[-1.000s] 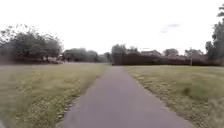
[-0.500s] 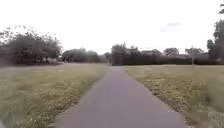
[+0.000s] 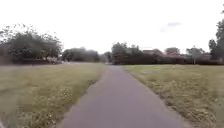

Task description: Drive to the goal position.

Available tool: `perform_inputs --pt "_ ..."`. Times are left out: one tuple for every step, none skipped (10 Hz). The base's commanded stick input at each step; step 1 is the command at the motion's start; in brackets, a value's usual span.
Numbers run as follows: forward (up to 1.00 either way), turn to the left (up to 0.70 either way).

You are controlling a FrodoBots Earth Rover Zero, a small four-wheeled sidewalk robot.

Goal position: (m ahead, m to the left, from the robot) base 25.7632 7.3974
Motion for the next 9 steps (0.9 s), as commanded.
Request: perform_inputs --pt "1.0 0.0" --pt "1.0 0.0" --pt "1.0 0.0" --pt "1.0 0.0" --pt "1.0 0.0" --pt "1.0 0.0" --pt "1.0 0.0" --pt "1.0 0.0" --pt "1.0 0.0"
